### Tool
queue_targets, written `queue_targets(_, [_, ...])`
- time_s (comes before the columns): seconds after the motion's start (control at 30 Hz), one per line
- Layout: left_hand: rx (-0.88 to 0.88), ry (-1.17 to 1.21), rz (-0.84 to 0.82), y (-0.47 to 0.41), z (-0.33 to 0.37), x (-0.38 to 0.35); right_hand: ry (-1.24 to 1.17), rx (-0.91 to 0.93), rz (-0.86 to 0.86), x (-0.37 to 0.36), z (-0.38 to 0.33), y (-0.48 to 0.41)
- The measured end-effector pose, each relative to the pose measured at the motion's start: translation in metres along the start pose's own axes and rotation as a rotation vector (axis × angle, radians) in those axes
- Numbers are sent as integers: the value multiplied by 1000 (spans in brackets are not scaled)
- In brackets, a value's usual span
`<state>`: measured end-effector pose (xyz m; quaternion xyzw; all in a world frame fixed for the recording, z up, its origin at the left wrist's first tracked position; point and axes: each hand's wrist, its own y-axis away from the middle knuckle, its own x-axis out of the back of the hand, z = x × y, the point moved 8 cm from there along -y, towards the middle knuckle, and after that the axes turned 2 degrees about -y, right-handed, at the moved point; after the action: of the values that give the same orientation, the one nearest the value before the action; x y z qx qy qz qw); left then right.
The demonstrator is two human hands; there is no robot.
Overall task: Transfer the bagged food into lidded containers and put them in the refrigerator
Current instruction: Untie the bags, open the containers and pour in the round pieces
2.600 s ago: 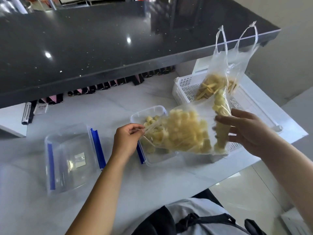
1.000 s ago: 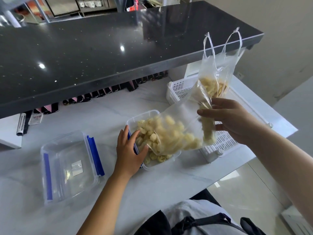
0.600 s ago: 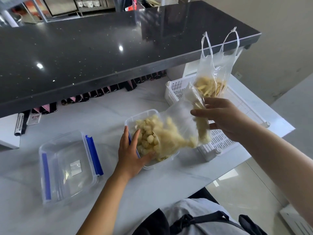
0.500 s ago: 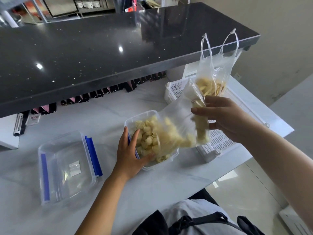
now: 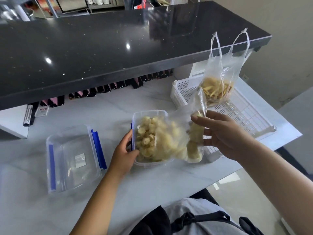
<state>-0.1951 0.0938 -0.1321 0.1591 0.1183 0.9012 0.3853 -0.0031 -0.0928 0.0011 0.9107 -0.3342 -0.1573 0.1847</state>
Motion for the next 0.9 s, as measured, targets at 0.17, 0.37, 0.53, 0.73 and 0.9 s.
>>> queue_targets(0.17, [15, -186, -150, -36, 26, 16, -163, -104, -24, -20, 16, 2])
queue_targets(0.37, [-139, -401, 139, -40, 82, 31, -342, -203, 55, -50, 19, -12])
queue_targets(0.53, [-414, -28, 35, 58, 113, -1, -560, -271, 164, -69, 25, -18])
queue_targets(0.73, [-596, -318, 259, 82, 91, -26, -705, -333, 202, -84, 40, -12])
queue_targets(0.9, [-645, -176, 436, 79, 92, 9, -571, -263, 126, -82, 33, -16])
